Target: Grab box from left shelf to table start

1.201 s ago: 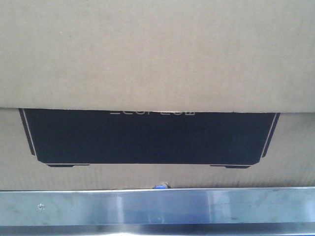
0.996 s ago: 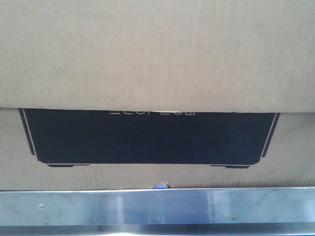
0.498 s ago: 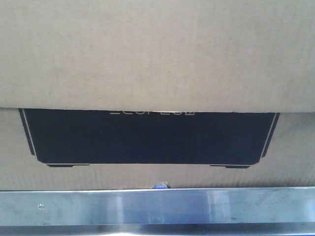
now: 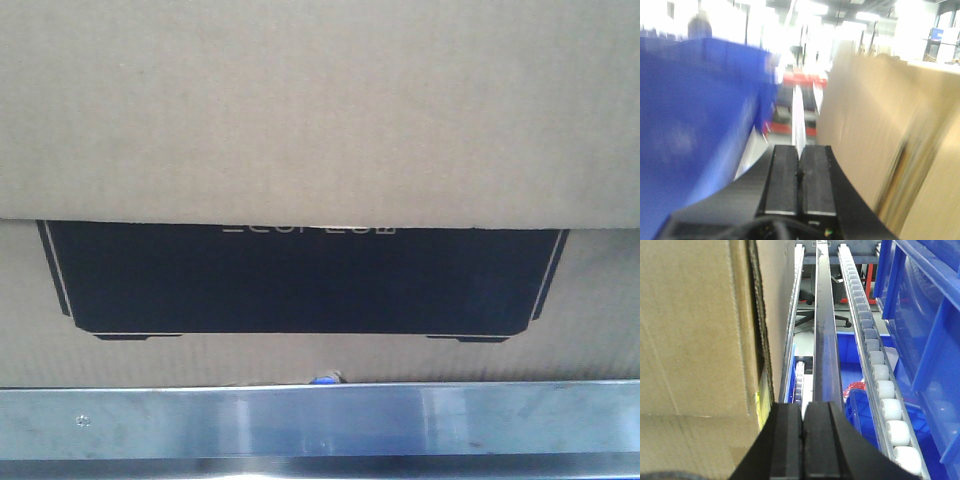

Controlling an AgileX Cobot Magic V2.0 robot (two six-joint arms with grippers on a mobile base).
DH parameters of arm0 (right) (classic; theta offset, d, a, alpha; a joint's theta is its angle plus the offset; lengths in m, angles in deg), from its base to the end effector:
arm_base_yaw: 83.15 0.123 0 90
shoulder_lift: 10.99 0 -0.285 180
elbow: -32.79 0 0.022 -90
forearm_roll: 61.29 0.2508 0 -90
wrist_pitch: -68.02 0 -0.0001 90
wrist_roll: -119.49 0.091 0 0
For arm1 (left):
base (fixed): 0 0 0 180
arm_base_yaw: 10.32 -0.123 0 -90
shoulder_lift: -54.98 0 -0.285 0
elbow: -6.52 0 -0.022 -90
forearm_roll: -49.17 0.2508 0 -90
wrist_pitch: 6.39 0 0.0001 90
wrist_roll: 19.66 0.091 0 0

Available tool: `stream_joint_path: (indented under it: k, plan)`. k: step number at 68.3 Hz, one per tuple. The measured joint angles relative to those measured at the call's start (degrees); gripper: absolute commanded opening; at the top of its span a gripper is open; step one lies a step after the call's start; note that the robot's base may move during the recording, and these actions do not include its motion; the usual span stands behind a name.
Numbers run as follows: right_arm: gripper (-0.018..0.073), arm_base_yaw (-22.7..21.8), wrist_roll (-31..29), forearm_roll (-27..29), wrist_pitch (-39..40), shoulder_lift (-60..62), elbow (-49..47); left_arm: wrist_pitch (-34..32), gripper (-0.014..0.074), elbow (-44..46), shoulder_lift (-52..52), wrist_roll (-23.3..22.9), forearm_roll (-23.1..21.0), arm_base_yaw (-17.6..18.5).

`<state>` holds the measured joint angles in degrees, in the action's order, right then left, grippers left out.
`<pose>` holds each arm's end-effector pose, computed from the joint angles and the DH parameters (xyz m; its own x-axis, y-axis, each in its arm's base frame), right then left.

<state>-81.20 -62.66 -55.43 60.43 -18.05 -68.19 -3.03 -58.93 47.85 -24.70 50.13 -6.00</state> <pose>0.0566 0.0032 0.1913 -0.0662 0.0616 -0.9959 -0.0433 0.9970 0.0645 0.0381 -0.0028 0.2765 0.2363 -0.0892 -0.9676 0.0914 0.9934 -0.0693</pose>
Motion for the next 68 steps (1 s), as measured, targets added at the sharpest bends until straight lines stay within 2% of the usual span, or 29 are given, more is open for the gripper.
stream_joint_path:
  k: [9,15,23,26,31,42,49,59,68]
  plan:
    - [0.0059,0.0,0.0,0.0,0.1,0.0,0.0,6.3,-0.0086,8.5,-2.4,0.0,1.4,0.0]
    - [0.0059,0.0,0.0,0.0,0.1,0.0,0.0,9.7,-0.0002,13.0,-4.5,0.0,1.5,0.0]
    - [0.0059,0.0,0.0,0.0,0.1,0.0,0.0,13.0,0.025,17.3,-7.1,0.1,1.6,0.0]
    - [0.0059,0.0,0.0,0.0,0.1,0.0,0.0,14.0,0.037,18.7,-8.0,0.1,1.6,0.0]
    - [0.0059,0.0,0.0,0.0,0.1,0.0,0.0,15.7,0.0458,20.7,-9.8,0.1,1.6,0.0]
    - [0.0059,0.0,0.0,0.0,0.2,0.0,0.0,23.8,0.0467,26.9,-14.9,0.1,1.3,0.0]
    - [0.0059,0.0,0.0,0.0,0.2,0.0,0.0,31.1,0.0467,33.2,-19.7,1.7,-1.0,0.0]
    - [0.0059,0.0,0.0,0.0,0.2,0.0,0.0,41.8,0.0467,43.3,-27.4,8.6,-9.4,0.1]
    - [0.0059,0.0,0.0,0.0,0.2,0.0,0.0,45.3,0.0467,49.3,-33.7,10.4,-15.3,3.5]
